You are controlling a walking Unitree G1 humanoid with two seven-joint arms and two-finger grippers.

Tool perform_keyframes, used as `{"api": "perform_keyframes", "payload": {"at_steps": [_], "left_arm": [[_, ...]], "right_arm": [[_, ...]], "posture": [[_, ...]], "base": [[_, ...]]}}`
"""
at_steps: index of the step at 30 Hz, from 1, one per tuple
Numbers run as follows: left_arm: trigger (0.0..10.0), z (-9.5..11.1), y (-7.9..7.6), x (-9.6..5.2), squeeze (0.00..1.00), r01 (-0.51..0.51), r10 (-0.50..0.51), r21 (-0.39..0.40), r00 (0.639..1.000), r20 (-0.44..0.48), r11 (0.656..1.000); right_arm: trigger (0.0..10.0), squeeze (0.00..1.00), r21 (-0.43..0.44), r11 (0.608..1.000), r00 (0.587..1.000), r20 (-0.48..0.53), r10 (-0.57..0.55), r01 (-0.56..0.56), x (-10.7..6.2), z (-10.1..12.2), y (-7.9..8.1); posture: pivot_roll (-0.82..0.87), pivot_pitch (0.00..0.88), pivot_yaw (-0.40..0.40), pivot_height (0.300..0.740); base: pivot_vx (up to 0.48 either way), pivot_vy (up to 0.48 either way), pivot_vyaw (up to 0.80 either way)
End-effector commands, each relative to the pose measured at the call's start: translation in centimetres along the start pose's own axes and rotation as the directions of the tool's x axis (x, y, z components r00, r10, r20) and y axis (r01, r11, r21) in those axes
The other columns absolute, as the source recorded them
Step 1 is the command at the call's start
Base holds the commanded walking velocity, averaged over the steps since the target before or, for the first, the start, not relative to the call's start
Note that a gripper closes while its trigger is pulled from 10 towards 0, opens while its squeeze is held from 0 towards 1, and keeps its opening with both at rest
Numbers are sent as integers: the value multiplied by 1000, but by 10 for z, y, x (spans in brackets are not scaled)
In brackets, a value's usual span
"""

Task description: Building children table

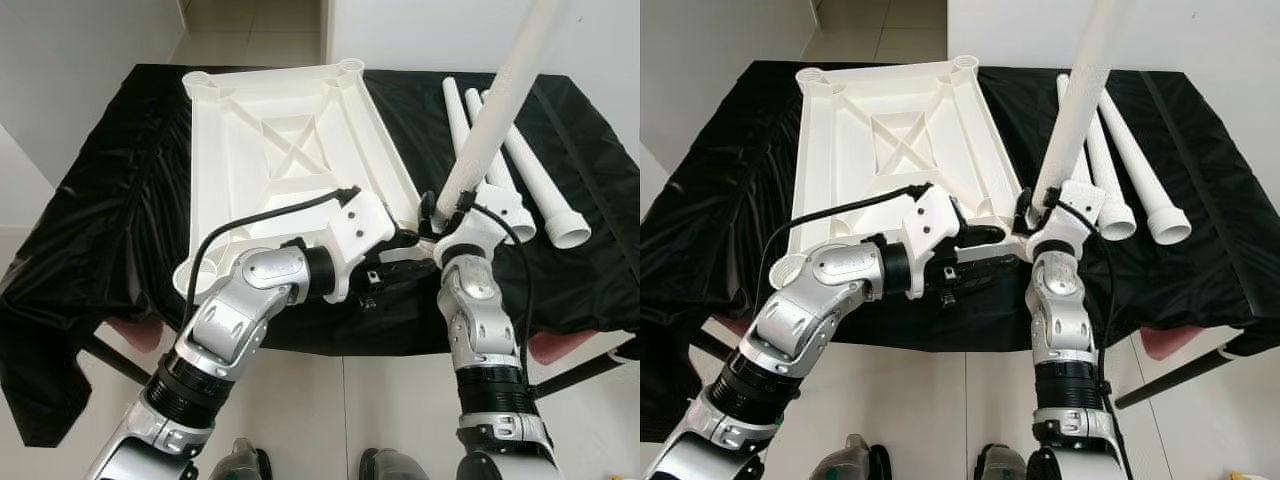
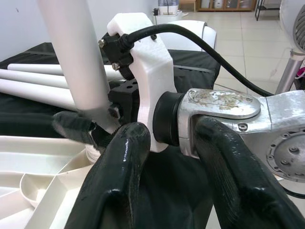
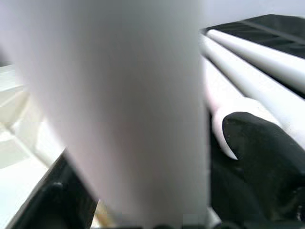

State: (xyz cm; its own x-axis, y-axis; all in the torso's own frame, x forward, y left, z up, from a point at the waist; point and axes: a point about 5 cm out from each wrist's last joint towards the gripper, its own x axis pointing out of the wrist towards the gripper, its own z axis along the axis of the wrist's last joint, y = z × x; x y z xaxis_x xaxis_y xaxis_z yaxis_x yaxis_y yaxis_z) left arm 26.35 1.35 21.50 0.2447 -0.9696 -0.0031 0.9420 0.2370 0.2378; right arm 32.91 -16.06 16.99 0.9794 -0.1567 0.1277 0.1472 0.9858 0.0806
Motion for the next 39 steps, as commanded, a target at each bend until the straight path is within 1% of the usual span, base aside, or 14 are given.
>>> {"api": "perform_keyframes", "payload": {"at_steps": [1, 3, 4, 6, 7, 8, 14, 18, 20, 21, 22, 25, 30, 39], "left_arm": [[10000, 1, 1, -1, 0, -20, 20, 9, 1000, -3, 1000], [10000, 1, 2, 0, 0, -21, 21, 11, 1000, -4, 1000], [10000, 1, 2, 0, 0, -21, 21, 12, 1000, -3, 1000], [10000, 2, 2, 0, 0, -21, 21, 12, 1000, -3, 1000], [10000, 2, 2, 0, 0, -21, 21, 12, 1000, -2, 1000], [10000, 2, 3, 0, 0, -22, 22, 13, 1000, 0, 1000], [10000, 3, 3, 1, 0, -24, 24, 15, 1000, 1, 1000], [10000, 3, 4, 0, 0, -27, 27, 19, 1000, 0, 999], [10000, 3, 5, 0, 0, -29, 29, 23, 1000, 1, 999], [10000, 3, 5, 0, 0, -29, 29, 23, 1000, 1, 999], [10000, 4, 5, 0, 0, -31, 31, 25, 1000, 2, 999], [10000, 4, 6, 0, 0, -33, 33, 25, 999, 2, 999], [10000, 5, 5, -1, 0, -35, 35, 27, 999, 2, 999], [10000, 5, 5, -1, 0, -36, 36, 28, 999, 2, 999]], "right_arm": [[10000, 1000, 13, 997, 997, 18, 69, -70, -2, 2, 4], [10000, 1000, -1, 986, 986, 24, 167, -167, -3, 2, 5], [10000, 220, 7, 975, 975, 20, 223, -223, -3, 1, 3], [10000, 220, 15, 966, 966, 17, 256, -257, -3, 1, 3], [10000, 0, 13, 958, 958, 18, 285, -285, -3, 0, -1], [10000, 0, -5, 940, 939, 19, 342, -342, 0, 0, -7], [10000, 0, -29, 910, 910, 15, 413, -413, 5, 3, -17], [10000, 0, -34, 865, 866, 6, 500, -500, 15, 7, -30], [10000, 0, -32, 829, 829, -24, 558, -559, 19, 5, -38], [10000, 0, -32, 829, 829, -24, 558, -559, 19, 5, -38], [10000, 0, -42, 778, 779, -59, 624, -626, 22, 3, -42], [10000, 0, -75, 726, 730, -99, 677, -683, 23, 1, -42], [10000, 0, -95, 692, 698, -136, 703, -715, 27, 0, -42], [10000, 0, -104, 691, 698, -152, 700, -716, 37, 0, -43]], "posture": [[-60, 67, 59, 740], [-60, 67, 59, 740], [-61, 64, 57, 740], [-61, 64, 57, 740], [-62, 64, 57, 740], [-60, 62, 56, 740], [-58, 60, 56, 740], [-54, 56, 56, 740], [-45, 52, 57, 740], [-45, 52, 57, 740], [-45, 52, 57, 740], [-40, 52, 59, 740], [-40, 52, 59, 740], [-29, 55, 58, 740]], "base": [[0, 0, 0], [0, 0, 0], [0, 0, 0], [0, 0, 0], [0, 0, 0], [0, 0, 0], [0, 0, 0], [0, 0, 0], [0, 0, 0], [0, 0, 0], [0, 0, 0], [0, 0, 0], [0, 0, 0], [0, 0, 0]]}}
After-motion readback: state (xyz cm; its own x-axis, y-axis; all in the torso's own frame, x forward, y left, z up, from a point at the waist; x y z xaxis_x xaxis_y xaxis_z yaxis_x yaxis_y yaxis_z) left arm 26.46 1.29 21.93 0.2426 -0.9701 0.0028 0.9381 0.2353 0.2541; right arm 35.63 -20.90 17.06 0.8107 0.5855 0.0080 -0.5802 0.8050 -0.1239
